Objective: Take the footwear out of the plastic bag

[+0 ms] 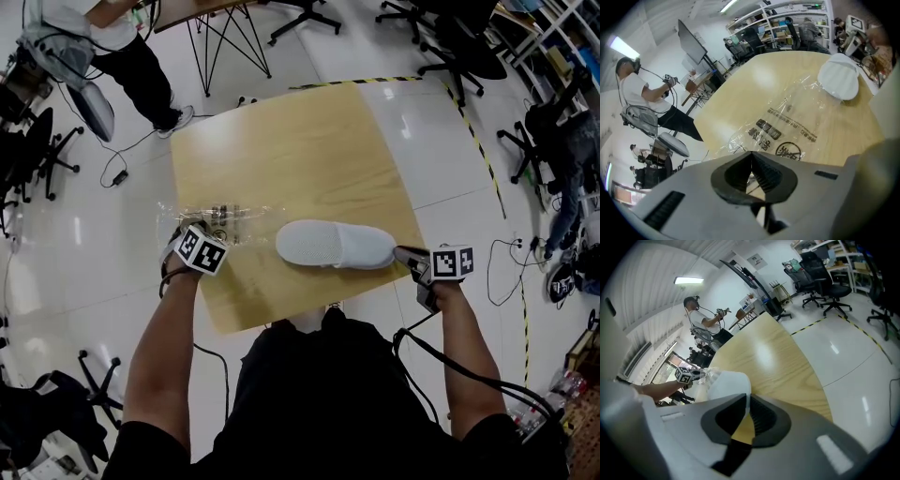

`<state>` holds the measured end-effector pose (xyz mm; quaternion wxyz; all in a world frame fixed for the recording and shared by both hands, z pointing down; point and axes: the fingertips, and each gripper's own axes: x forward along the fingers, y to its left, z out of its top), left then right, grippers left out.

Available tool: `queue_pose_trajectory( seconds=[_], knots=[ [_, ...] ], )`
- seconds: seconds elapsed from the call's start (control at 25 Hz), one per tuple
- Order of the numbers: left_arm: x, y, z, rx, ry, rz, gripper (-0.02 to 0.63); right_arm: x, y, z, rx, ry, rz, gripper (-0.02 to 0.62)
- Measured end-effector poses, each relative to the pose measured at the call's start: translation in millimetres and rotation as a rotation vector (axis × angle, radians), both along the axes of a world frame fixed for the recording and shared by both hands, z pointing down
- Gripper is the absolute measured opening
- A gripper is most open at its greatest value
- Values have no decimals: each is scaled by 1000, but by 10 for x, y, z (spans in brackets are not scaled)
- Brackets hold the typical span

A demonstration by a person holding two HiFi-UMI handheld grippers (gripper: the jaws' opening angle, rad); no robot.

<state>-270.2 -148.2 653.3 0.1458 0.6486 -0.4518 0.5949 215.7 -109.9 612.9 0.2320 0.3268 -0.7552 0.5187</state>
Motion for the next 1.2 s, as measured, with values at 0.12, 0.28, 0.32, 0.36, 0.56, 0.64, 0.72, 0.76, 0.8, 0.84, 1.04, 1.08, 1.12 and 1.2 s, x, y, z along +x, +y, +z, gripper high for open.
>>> queue_pose_trajectory(
  seconds=[0.12, 0.28, 0.32, 0.36, 0.56, 0.64, 0.72, 0.76, 0.8, 0.84, 1.04, 1.08, 1.12, 1.2],
  knots=[
    [-23, -100, -10, 9, 47, -99, 8, -7, 22, 35, 3, 23, -33, 29],
    [239, -305, -60, 25, 149, -161, 8, -146, 71, 76, 7, 42, -96, 31],
    [337, -359, -69, 27, 164, -158, 8, -191, 84, 91, 6, 39, -104, 31],
    [452, -408, -74, 28, 180, -150, 8, -244, 96, 102, 2, 34, -106, 31],
    [1102, -536, -79, 16, 289, -109, 9, -710, 144, 33, -25, -43, -87, 31],
    [1271, -534, -67, 9, 304, -82, 9, -877, 152, 24, -20, -53, -95, 31],
    [1367, -533, -62, 9, 304, -55, 9, -991, 162, 46, -11, -36, -106, 31],
    [1392, -533, -59, 12, 306, -44, 11, -1031, 171, 70, -6, -17, -111, 32],
    [1411, -534, -57, 14, 315, -36, 12, -1066, 180, 93, 3, 6, -115, 33],
    [1430, -537, -57, 14, 333, -29, 24, -1098, 185, 112, 13, 31, -117, 35],
    [1528, -560, -235, 28, 482, 3, 140, -1058, 191, 36, 89, 126, -51, 176],
    [1528, -565, -318, 46, 512, 12, 141, -1022, 207, -42, 114, 134, -24, 176],
    [1526, -570, -415, 70, 545, 23, 140, -978, 235, -136, 144, 145, 6, 175],
    [1515, -555, -641, 122, 617, 42, 138, -879, 314, -367, 215, 161, 76, 143]
  ],
)
